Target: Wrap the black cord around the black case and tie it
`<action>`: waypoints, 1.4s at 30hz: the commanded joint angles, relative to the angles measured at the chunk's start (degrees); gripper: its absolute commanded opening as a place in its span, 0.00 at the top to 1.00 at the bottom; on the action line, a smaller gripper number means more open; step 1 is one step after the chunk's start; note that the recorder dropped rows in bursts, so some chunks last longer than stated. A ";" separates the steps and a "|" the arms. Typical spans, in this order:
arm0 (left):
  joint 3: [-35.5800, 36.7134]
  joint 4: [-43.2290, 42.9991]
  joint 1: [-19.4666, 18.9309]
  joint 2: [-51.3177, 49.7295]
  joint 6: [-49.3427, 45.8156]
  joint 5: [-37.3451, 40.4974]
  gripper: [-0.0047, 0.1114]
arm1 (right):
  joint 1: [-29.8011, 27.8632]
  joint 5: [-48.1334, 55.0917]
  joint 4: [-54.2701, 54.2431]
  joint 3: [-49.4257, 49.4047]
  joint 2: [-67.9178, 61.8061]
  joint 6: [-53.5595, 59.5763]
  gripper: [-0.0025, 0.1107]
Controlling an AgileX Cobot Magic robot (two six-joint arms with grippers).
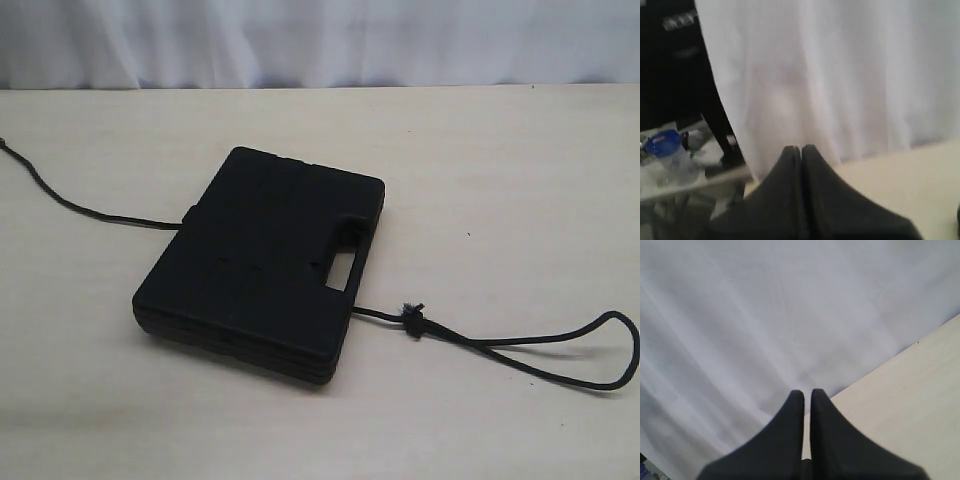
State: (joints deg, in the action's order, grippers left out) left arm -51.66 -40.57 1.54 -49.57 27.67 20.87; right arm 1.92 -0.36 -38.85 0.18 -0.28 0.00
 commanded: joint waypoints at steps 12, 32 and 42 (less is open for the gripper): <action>-10.17 40.07 22.55 -28.88 -58.94 29.98 0.45 | 0.22 13.77 0.09 11.88 -8.42 2.88 0.93; -10.17 36.42 22.50 -28.88 -58.83 37.49 0.44 | 0.85 45.89 -0.26 44.43 -66.00 16.78 0.50; -9.61 37.45 22.50 -28.88 -58.97 35.48 0.44 | 19.13 27.78 9.73 46.40 -84.15 6.27 0.50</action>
State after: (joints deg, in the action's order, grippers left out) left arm -61.40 -4.14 23.86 -78.46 -31.38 57.16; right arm 17.15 32.98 -30.05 45.10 -81.07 8.53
